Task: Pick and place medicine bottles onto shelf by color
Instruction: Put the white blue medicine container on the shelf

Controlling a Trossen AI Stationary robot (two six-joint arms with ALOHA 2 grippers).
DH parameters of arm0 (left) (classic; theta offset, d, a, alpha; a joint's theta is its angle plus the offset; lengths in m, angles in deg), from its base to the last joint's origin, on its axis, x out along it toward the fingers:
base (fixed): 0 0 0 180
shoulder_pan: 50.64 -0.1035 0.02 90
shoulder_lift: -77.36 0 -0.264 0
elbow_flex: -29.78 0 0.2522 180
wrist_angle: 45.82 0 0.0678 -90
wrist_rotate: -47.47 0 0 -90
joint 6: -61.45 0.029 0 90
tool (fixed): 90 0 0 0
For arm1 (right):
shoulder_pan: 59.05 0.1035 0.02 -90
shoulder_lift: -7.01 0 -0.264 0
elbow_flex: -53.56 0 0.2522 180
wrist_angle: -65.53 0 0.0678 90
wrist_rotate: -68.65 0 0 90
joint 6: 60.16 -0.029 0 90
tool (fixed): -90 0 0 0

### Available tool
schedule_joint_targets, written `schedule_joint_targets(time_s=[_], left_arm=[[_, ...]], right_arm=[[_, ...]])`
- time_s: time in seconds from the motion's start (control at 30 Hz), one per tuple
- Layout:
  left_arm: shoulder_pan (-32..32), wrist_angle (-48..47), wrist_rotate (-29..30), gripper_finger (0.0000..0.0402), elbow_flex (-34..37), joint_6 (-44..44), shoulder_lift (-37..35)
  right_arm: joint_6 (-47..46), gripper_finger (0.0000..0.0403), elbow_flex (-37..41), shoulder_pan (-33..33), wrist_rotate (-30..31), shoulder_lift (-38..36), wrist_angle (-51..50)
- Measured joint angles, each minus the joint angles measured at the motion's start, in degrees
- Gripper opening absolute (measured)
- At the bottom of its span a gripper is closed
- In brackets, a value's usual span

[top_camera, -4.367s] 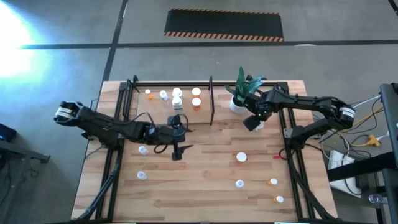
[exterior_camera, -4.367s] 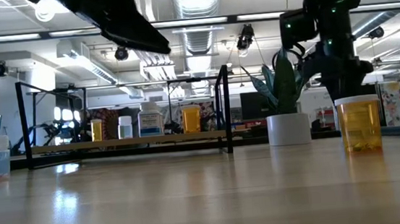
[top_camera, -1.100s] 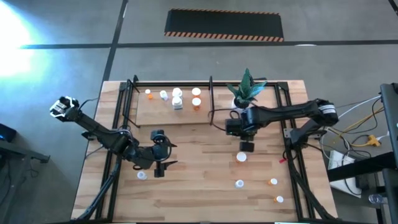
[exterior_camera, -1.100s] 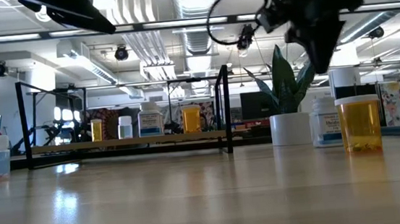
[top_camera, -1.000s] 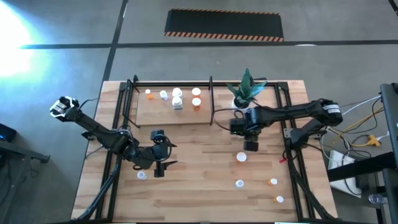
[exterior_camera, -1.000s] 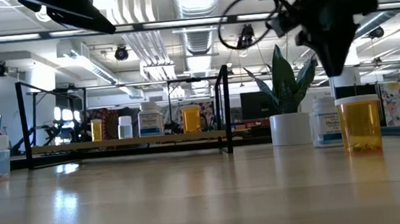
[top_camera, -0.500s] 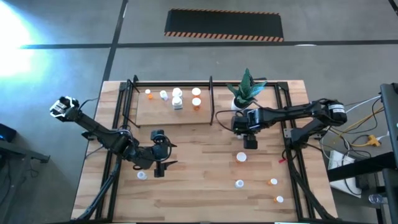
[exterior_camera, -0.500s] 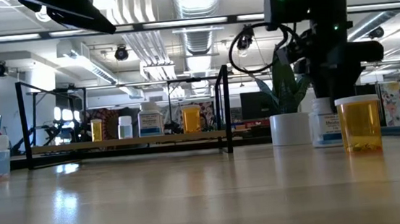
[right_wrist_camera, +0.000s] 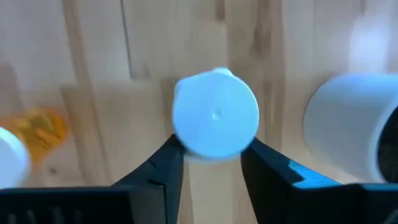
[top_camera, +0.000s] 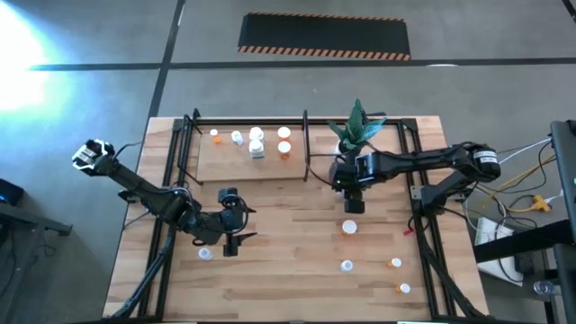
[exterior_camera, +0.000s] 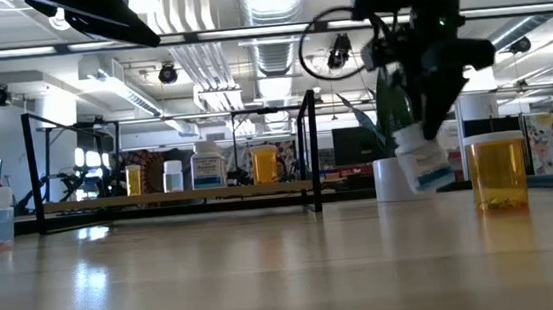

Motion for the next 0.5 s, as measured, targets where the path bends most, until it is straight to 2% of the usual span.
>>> schedule_joint_targets(time_s=[0.13, 0.27, 0.4, 0.5], left_arm=[[0.00, 0.00, 0.01, 0.0279, 0.00, -0.04, 0.00], [0.00, 0.00, -0.01, 0.0279, 0.00, -0.05, 0.00], [0.00, 0.00, -0.01, 0.0279, 0.02, -0.27, 0.00], [0.02, -0.02, -0.15, 0.0279, 0.02, -1.30, 0.00]], right_arm=[[-2.34, 0.0111, -4.89, 0.49, -3.30, 0.72, 0.35], [-3.08, 0.0087, -7.91, 1.68, -3.60, 2.91, 0.37], [-3.17, 0.0076, -7.55, 1.64, -3.62, 4.72, 0.88], [-2.33, 0.0089, -6.27, 1.69, -3.77, 6.73, 2.30]])
